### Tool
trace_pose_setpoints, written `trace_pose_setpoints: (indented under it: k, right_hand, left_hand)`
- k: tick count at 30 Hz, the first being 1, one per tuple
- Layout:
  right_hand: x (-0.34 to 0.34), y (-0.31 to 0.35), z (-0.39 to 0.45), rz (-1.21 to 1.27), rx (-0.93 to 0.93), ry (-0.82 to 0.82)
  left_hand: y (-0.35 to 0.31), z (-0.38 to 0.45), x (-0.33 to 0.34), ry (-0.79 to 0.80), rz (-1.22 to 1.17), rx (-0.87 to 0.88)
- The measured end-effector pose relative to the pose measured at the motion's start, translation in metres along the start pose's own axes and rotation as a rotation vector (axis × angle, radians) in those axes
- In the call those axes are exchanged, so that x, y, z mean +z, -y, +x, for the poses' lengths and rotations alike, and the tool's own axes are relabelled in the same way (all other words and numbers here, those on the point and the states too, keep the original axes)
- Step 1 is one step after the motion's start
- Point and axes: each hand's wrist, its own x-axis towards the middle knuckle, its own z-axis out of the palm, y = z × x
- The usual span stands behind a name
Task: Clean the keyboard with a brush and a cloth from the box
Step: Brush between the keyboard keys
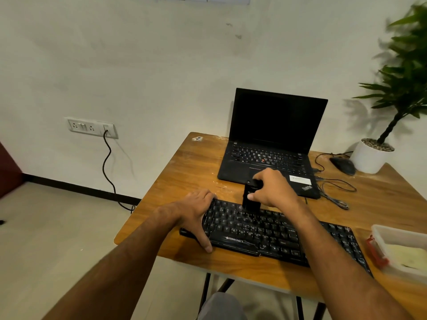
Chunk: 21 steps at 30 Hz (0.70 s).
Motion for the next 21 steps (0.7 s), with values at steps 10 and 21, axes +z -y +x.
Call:
trace_pose_setpoints:
  k: [10,21]
  right_hand:
    - [0.002,0.000,-0.001,0.004,0.021,-0.005]
    - [0.011,-0.014,-0.003,0.130,-0.010,-0.206]
  left_hand:
    - [-0.001,-0.001,0.000,-0.012,0.021,0.011]
    - [-0.002,0.001,0.000,0.007,0.022,0.001]
